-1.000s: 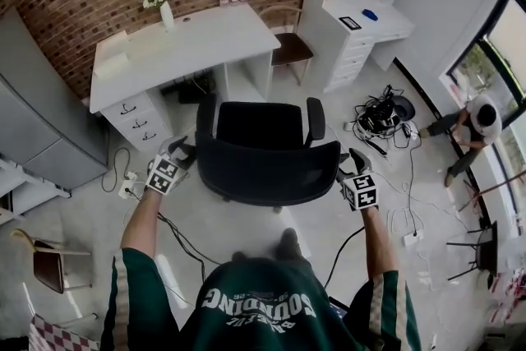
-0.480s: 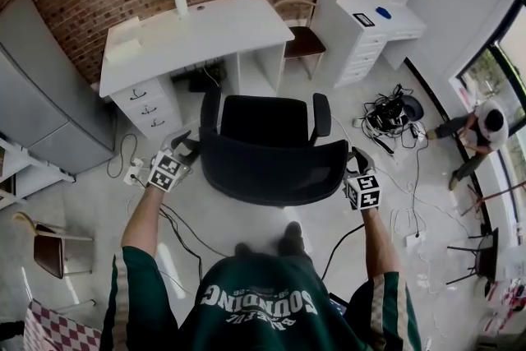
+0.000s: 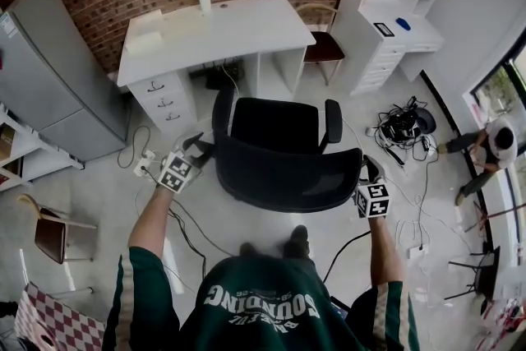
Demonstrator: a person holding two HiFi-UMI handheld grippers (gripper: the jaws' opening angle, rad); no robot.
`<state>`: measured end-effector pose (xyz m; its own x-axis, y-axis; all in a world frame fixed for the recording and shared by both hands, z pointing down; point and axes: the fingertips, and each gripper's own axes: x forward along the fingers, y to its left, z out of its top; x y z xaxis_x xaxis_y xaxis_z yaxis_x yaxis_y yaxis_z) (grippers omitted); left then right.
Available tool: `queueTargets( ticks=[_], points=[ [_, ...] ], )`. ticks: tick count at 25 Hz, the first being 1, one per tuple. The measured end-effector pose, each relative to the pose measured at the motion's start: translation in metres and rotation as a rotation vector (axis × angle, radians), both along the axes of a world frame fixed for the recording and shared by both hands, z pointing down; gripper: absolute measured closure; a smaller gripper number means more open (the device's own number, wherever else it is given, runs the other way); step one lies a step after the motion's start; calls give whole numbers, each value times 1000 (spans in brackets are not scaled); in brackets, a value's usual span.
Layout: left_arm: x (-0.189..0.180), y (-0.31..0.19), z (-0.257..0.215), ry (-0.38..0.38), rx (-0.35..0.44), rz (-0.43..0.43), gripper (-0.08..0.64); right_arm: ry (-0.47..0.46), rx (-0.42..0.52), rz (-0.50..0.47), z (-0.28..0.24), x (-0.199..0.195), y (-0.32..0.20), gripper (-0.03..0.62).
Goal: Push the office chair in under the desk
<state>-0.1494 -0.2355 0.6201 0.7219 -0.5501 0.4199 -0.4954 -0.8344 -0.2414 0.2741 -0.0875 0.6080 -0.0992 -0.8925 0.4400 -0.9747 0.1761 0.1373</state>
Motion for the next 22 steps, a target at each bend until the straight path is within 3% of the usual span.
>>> queueTargets(
  ticks=[22],
  points=[
    [-86, 37, -4, -6, -5, -199, 318, -7, 17, -165, 0, -65, -47, 317]
  ],
)
